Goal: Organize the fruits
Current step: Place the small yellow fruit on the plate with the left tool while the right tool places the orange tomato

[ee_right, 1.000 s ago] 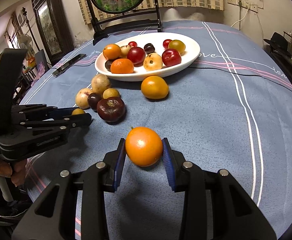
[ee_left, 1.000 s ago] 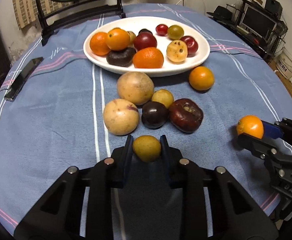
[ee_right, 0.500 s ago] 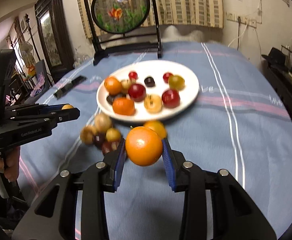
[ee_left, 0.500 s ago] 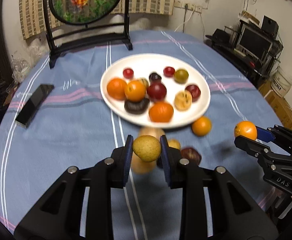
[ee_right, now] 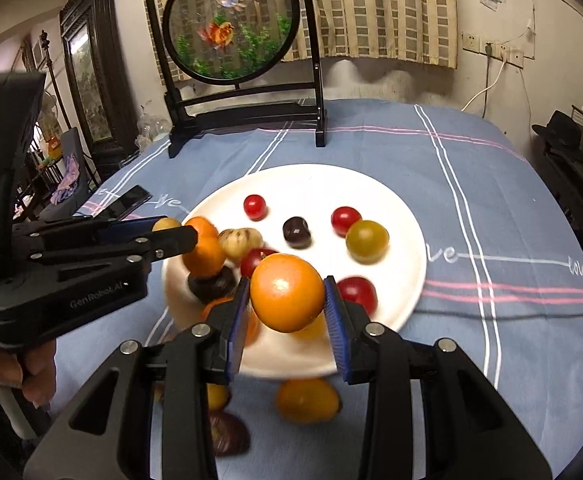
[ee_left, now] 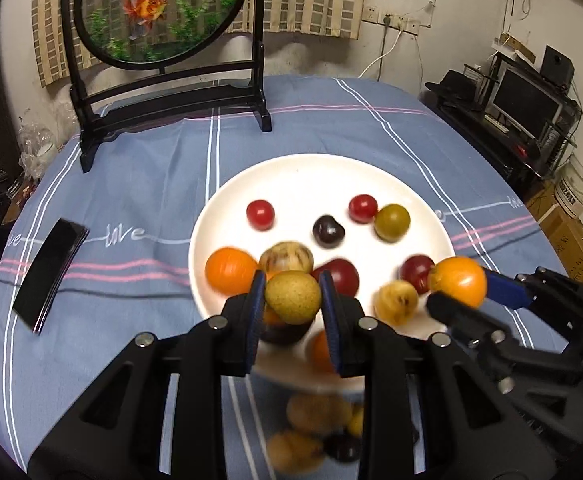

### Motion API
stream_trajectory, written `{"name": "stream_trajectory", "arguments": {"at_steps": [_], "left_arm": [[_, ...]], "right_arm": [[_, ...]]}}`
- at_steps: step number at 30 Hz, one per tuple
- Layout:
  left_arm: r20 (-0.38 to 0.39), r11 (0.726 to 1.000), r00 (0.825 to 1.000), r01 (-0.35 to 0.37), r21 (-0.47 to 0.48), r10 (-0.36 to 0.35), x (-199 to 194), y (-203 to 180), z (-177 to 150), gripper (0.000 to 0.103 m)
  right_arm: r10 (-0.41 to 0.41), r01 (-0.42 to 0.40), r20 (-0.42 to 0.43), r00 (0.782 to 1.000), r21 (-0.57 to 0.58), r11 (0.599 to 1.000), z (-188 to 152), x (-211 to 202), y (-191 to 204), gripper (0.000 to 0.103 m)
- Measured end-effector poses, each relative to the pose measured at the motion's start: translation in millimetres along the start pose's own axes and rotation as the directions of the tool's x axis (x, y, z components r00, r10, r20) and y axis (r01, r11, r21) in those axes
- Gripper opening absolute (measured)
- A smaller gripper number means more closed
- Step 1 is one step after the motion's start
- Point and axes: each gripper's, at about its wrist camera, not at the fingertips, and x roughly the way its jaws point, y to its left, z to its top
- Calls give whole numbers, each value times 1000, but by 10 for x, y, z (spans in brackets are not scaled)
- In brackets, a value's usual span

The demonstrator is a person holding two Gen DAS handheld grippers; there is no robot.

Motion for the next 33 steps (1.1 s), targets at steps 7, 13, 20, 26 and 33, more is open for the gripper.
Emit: {"name": "stream_trajectory", "arguments": {"at_steps": [7, 13, 20, 26, 33], "left_arm": [[-42, 1000, 999, -31, 1, 31, 382, -54, 124, 33], [-28, 998, 998, -63, -12, 62, 428, -34, 124, 63], [4, 996, 996, -86, -29, 86, 165, 80, -9, 75], [1, 994, 996, -86, -60, 86, -89, 196, -203, 79], [-1, 996, 997, -80, -45, 80, -366, 189, -552, 81]], "right_arm": [[-16, 16, -27, 1000, 27, 999, 85, 328, -139, 41], [3, -2, -36, 999, 30, 1000, 66, 298, -172, 41], [-9, 10, -18, 1000, 37, 999, -14, 88, -184, 41], [-38, 38, 2, 999, 22, 999, -221, -197, -145, 52], [-17, 17, -22, 1000, 7, 1000, -548, -412, -34, 54]]}}
